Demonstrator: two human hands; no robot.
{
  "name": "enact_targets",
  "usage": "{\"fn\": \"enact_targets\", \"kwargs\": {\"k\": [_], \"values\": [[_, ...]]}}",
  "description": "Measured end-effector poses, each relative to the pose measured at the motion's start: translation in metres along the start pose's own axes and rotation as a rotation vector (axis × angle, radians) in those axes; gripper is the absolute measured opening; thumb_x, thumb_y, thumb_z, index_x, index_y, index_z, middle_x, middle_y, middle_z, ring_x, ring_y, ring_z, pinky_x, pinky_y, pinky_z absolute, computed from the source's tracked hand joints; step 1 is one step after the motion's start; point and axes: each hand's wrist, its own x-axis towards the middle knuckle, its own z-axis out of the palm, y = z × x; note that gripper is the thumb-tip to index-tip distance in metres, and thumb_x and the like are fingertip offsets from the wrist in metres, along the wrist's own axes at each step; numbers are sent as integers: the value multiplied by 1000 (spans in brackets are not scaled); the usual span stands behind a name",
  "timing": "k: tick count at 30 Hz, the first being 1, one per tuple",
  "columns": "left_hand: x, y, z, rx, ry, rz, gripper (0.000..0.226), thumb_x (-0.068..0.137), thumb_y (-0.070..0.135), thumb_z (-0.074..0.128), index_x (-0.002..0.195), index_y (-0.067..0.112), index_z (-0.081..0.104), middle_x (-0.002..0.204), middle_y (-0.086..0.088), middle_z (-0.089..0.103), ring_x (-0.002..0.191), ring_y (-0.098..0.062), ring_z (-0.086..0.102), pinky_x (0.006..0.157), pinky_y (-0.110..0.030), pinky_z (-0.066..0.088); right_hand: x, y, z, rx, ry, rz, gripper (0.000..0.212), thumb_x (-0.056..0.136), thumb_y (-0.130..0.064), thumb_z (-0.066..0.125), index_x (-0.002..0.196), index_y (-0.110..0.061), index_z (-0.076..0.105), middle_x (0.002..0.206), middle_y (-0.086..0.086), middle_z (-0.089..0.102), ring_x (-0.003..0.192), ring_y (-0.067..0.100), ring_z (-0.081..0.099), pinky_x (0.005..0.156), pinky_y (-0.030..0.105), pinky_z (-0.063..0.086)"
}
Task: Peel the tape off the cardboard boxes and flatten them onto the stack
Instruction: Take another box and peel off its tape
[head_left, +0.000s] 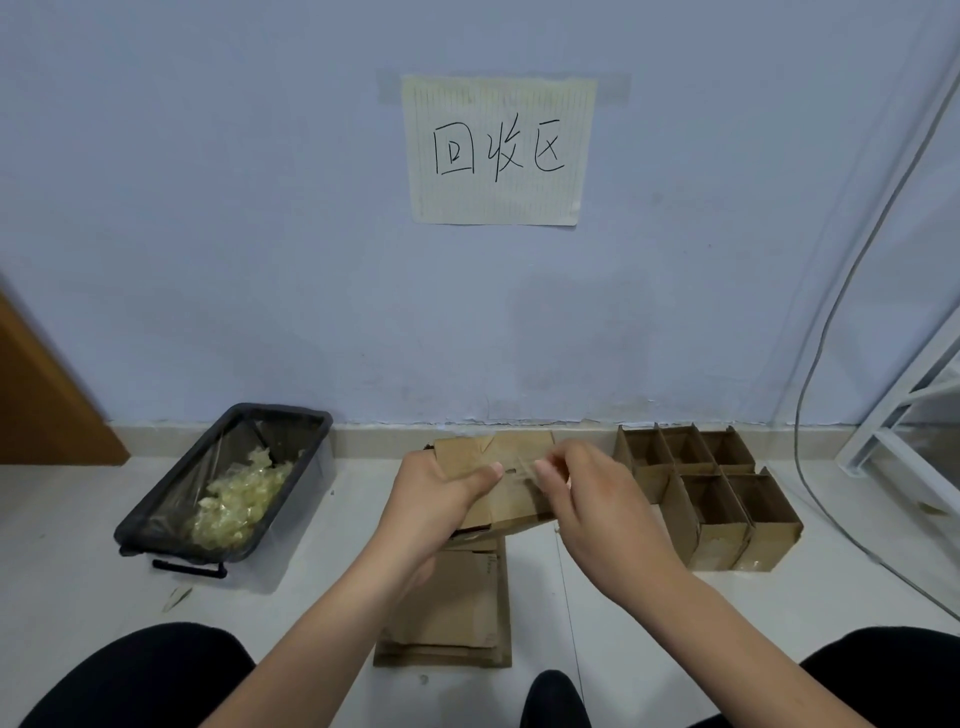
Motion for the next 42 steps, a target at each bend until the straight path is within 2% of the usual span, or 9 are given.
{"fn": "enact_targets", "kwargs": {"k": [6,12,17,21,24,27,30,35,42], "values": [[-1,-1,3,74,-16,-1,23,91,14,75,69,16,71,64,7,67,60,-9,64,63,-23,48,6,9,5,-1,-27,-18,19,97,-40,56,93,-22,55,89,-12,51,81,11,52,74,30,45],[1,-3,3,78,22,-67,3,89,15,77,88,13,78,84,0,79,80,-18,76,78,-36,59,9,9,0,198,-20,148,14,100,-23,54,87,-19,55,82,-8,59,76,6,54,64,16,40],[5,-5,0,28,100,-161,10,85,14,81,94,12,77,88,1,80,89,-19,76,89,-39,60,13,13,-10,383,-11,275,15,103,-12,43,90,-19,47,78,1,64,69,13,59,63,28,45],[16,-15,-4,180,149,-131,43,73,36,90,105,14,70,97,2,77,94,-18,73,90,-42,60,11,13,-8,494,-12,255,27,102,0,37,96,-24,49,85,8,64,65,12,59,63,20,48],[14,-18,-2,626,240,101,84,66,50,88,132,28,40,129,5,40,122,-14,41,102,-32,44,10,13,-2,443,-54,207,29,101,-1,35,110,-24,51,83,6,61,71,17,58,72,32,50],[12,-13,1,959,-71,499,100,65,65,78,148,41,28,148,7,28,145,-12,20,123,-39,18,11,10,2,428,-91,170,38,99,0,34,114,-31,51,81,2,60,70,13,55,75,36,49],[14,-19,7,1116,-346,383,113,69,66,76,157,44,8,157,11,32,151,-10,20,127,-48,1,11,7,3,475,-111,153,44,98,2,34,112,-36,51,76,-2,59,69,12,55,75,39,49],[14,-19,8,1008,-317,296,99,66,63,77,145,60,17,134,17,48,120,-15,54,99,-41,50,13,6,-4,587,-22,282,35,100,1,35,111,-25,55,67,1,58,75,21,61,78,29,49],[14,-18,8,946,-289,290,82,63,58,79,131,58,33,123,20,51,112,-12,54,95,-41,51,18,9,-11,700,1,448,35,96,9,35,92,-8,66,58,1,55,59,16,54,72,39,53]]}}
